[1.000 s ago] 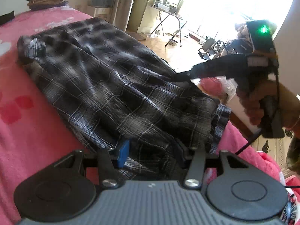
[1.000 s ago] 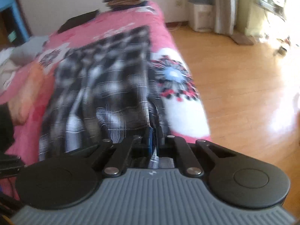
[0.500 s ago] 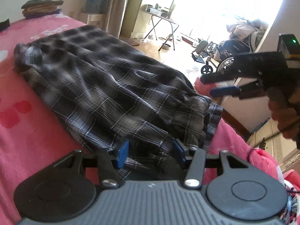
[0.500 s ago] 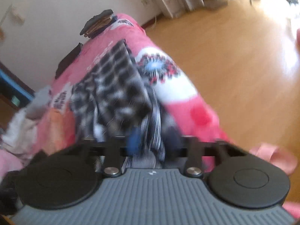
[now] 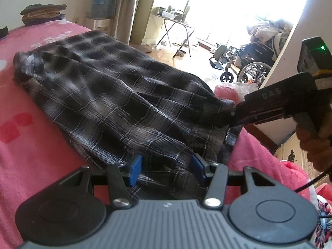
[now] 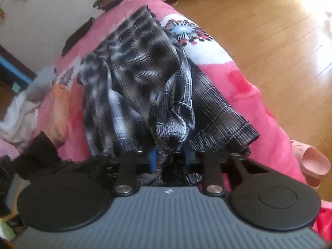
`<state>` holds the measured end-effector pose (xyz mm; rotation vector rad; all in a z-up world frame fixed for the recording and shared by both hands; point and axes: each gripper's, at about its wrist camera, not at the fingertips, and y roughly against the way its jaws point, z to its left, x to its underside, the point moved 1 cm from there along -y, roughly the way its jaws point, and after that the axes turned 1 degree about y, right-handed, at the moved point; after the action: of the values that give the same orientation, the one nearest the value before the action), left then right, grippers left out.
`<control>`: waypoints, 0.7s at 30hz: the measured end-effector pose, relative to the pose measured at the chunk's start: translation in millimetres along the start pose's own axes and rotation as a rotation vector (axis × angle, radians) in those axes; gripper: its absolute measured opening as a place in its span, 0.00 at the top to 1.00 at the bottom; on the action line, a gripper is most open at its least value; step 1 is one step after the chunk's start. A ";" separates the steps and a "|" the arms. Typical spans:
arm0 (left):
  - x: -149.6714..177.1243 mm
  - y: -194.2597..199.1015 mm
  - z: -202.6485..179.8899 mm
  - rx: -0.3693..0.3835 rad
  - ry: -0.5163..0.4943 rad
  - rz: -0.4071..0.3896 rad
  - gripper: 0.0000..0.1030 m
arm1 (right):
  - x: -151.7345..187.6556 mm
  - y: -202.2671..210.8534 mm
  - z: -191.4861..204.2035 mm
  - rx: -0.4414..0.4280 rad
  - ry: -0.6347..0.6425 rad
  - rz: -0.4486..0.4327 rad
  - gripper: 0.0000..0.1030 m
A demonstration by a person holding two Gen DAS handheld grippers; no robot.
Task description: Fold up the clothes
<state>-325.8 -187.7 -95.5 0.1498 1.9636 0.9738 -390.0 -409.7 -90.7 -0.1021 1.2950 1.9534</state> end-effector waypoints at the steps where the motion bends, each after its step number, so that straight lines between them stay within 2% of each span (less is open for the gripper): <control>1: -1.3 0.8 -0.6 0.006 -0.001 -0.003 0.49 | -0.2 3.1 1.6 0.001 0.007 -0.006 0.83; 6: -4.0 0.4 -1.0 0.034 0.003 -0.002 0.49 | -7.6 20.7 13.4 0.023 0.065 -0.055 0.83; 11: 2.7 -3.1 -0.6 0.033 -0.017 0.015 0.49 | 2.9 5.1 -1.1 0.105 0.089 -0.038 0.82; 16: 0.1 7.6 -2.0 0.031 -0.048 -0.006 0.49 | 3.1 22.8 -11.6 0.073 0.014 -0.071 0.70; 18: -0.9 11.8 -5.2 0.034 -0.070 -0.023 0.48 | -1.4 39.5 -10.0 0.094 0.012 -0.107 0.70; 21: 1.1 7.3 -9.8 0.028 -0.086 -0.006 0.48 | -7.8 58.6 5.0 0.135 0.094 -0.188 0.70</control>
<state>-335.9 -187.9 -88.5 0.1983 1.8986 0.9217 -420.1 -420.6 -40.8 -0.2429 1.4212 1.7157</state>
